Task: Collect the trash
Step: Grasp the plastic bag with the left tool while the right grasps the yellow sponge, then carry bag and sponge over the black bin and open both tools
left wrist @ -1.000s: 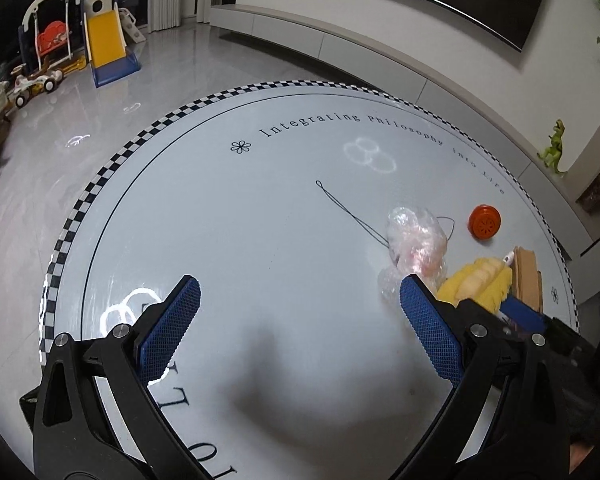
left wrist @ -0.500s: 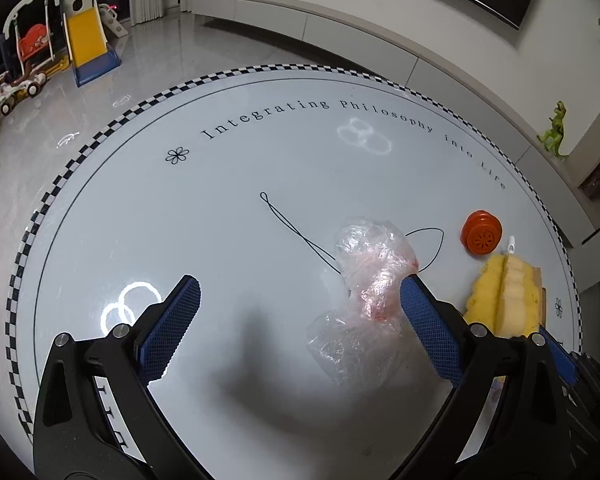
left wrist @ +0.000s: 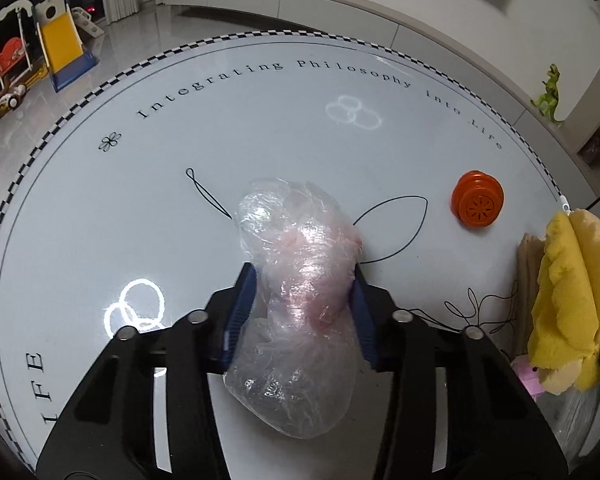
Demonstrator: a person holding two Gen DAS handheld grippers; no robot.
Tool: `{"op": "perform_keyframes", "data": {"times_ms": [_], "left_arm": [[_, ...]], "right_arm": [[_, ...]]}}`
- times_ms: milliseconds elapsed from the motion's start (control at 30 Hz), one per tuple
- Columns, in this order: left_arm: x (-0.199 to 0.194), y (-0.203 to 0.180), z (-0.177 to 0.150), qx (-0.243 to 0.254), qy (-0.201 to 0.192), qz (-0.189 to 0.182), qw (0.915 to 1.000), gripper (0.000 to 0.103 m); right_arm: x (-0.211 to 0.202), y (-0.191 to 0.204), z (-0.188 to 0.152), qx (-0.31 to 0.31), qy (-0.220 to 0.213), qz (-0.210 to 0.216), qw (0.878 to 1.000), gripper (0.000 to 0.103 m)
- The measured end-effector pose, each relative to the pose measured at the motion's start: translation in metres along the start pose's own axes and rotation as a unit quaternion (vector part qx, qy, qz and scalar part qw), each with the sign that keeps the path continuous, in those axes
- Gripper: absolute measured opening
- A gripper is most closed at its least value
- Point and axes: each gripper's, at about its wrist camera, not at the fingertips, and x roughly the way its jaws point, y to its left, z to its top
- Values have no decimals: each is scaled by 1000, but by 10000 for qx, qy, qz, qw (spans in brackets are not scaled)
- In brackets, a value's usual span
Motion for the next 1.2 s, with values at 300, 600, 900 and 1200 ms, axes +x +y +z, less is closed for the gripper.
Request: {"op": "perform_keyframes", "data": {"times_ms": [300, 600, 900, 1200], "left_arm": [[-48, 17, -28, 100, -223, -15, 9997, 35], [-117, 51, -75, -159, -658, 78, 9977, 35], [-174, 98, -133, -579, -901, 296, 9938, 35], [-224, 152, -197, -1096, -1117, 691, 9853, 35]], "right_arm": [[-12, 11, -6, -1, -1, 211, 9998, 21], [-46, 47, -25, -299, -33, 620, 9976, 21], [-84, 108, -59, -817, 13, 1060, 9910, 21], [-115, 175, -99, -1378, 137, 1652, 9765, 21]]}}
